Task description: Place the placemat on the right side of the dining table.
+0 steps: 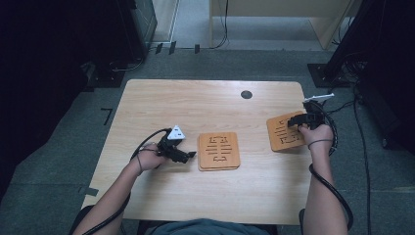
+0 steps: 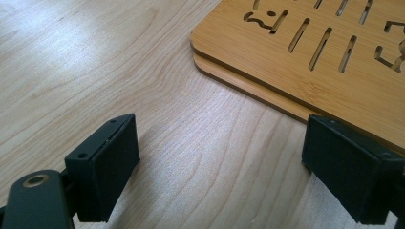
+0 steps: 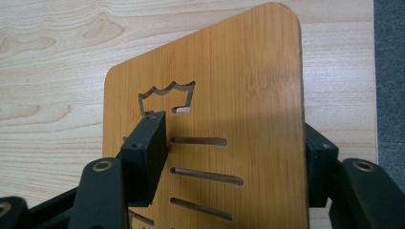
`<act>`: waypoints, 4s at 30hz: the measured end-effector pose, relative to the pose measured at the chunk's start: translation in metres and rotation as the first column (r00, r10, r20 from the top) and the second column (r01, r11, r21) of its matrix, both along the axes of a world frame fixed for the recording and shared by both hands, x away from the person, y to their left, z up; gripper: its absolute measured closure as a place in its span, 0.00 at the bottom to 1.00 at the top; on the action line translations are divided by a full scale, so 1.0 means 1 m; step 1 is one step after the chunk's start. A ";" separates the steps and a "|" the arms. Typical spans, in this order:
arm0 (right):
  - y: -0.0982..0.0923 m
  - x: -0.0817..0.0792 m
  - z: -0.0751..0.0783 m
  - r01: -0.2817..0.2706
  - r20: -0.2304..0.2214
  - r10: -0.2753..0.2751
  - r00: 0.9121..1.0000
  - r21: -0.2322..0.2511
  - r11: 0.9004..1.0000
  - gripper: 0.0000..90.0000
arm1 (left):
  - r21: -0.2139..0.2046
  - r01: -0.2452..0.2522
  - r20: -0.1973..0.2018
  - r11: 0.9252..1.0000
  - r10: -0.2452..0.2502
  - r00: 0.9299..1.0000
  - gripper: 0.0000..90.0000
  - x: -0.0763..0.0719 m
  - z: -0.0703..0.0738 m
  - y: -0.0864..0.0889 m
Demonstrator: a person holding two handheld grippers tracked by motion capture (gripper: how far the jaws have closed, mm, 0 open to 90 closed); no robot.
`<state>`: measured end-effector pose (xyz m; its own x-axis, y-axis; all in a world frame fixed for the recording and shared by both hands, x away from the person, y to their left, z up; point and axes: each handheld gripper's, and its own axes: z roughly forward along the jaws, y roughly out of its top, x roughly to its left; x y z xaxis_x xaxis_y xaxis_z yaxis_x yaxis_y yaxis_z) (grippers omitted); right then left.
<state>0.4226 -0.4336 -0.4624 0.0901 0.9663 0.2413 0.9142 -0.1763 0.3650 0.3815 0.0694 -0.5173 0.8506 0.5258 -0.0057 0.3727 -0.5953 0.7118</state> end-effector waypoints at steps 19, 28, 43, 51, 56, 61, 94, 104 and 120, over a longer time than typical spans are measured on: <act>0.008 0.004 -0.014 -0.065 -0.021 0.064 0.998 -0.055 0.996 0.32 | -0.003 -0.001 0.001 1.000 0.001 1.000 0.13 0.000 0.000 0.000; 0.011 0.004 -0.019 -0.071 -0.022 0.070 0.997 -0.044 0.997 0.29 | -0.003 -0.001 0.001 1.000 0.001 1.000 0.13 0.000 0.000 0.000; 0.025 0.003 -0.022 -0.129 -0.016 0.128 0.992 -0.063 0.990 0.24 | -0.005 0.002 0.001 1.000 -0.002 1.000 0.13 0.000 0.000 0.000; 0.036 0.003 -0.023 -0.174 -0.012 0.174 0.985 -0.084 0.981 0.23 | -0.007 0.002 0.003 1.000 -0.002 1.000 0.13 0.000 -0.001 0.001; 0.042 0.003 -0.023 -0.201 -0.008 0.201 0.979 -0.087 0.976 0.23 | -0.007 0.005 0.005 1.000 -0.005 1.000 0.13 0.000 -0.001 0.001; 0.049 0.003 -0.022 -0.219 -0.006 0.219 0.976 -0.082 0.972 0.23 | -0.008 0.007 0.006 1.000 -0.007 1.000 0.12 0.000 -0.001 0.001; 0.095 0.000 -0.016 -0.332 0.004 0.333 0.943 -0.071 0.941 0.23 | -0.009 0.007 0.007 1.000 -0.007 1.000 0.12 0.000 -0.001 0.001; 0.112 -0.003 -0.013 -0.370 0.009 0.372 0.928 -0.072 0.926 0.23 | -0.009 0.007 0.007 1.000 -0.007 1.000 0.12 0.000 -0.001 0.001; 0.141 -0.007 -0.014 -0.429 -0.003 0.430 0.903 -0.080 0.900 0.22 | -0.009 0.008 0.006 1.000 -0.008 1.000 0.12 0.000 -0.001 0.001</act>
